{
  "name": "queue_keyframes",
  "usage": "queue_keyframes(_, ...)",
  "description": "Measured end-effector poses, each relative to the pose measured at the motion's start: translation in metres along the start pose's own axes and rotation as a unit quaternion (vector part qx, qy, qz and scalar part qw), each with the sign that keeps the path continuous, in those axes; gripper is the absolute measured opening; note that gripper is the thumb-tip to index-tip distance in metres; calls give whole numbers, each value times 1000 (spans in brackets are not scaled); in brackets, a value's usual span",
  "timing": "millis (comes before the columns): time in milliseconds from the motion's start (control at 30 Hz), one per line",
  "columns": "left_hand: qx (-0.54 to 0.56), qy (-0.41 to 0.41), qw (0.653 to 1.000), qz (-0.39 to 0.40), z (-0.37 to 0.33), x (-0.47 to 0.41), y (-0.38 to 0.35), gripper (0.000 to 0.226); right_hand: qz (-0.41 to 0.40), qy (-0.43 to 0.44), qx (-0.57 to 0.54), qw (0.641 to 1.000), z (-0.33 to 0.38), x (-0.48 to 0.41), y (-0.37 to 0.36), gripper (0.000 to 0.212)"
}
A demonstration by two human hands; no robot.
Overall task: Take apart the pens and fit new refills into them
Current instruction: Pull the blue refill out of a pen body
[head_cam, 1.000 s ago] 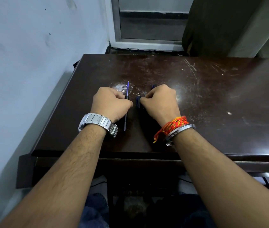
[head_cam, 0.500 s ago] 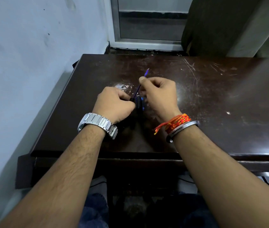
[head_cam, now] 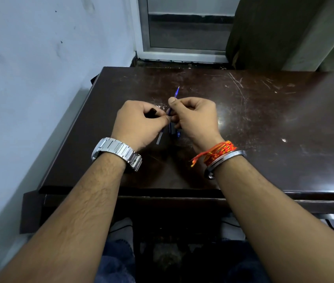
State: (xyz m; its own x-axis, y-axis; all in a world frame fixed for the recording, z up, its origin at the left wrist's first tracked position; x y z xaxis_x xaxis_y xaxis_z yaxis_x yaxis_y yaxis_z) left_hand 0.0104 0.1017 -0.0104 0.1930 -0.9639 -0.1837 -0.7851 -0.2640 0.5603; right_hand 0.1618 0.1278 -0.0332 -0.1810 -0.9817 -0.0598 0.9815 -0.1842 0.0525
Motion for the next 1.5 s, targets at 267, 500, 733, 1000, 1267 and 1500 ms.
queue_keyframes(267,-95,68,991,-58,16,-6,14,13,18,-23,0,1000,-4,2,-7,26)
queue_keyframes(500,-200,145,967,-55,36,-6,26,16,-55,-23,65,996,-11,-6,12,18)
queue_keyframes(733,-247,151,956,-45,35,-6,24,25,-64,-30,80,994,-8,-5,14,16)
queue_keyframes(1000,-217,130,965,-71,30,-4,24,30,-112,-48,83,989,-3,-9,34,19)
queue_keyframes(1267,-109,113,985,-71,17,1,5,21,-119,-23,290,949,7,-14,61,12)
queue_keyframes(1500,-60,130,987,-78,18,1,2,33,-55,-60,401,913,-2,-17,63,15)
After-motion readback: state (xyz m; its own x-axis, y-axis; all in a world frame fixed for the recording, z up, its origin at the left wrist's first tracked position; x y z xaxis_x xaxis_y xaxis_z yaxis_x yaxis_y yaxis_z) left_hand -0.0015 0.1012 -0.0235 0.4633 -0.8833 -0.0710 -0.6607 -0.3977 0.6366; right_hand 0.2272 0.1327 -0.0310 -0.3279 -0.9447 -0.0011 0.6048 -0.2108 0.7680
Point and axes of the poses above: each hand's wrist, its own x-axis away from the middle knuckle, its own y-axis out of the back of the hand, z = x × y, the point moved 6 cm from there along -x, towards the middle knuckle, and after that the axes turned 3 degrees about -z, right-handed, at the moved point
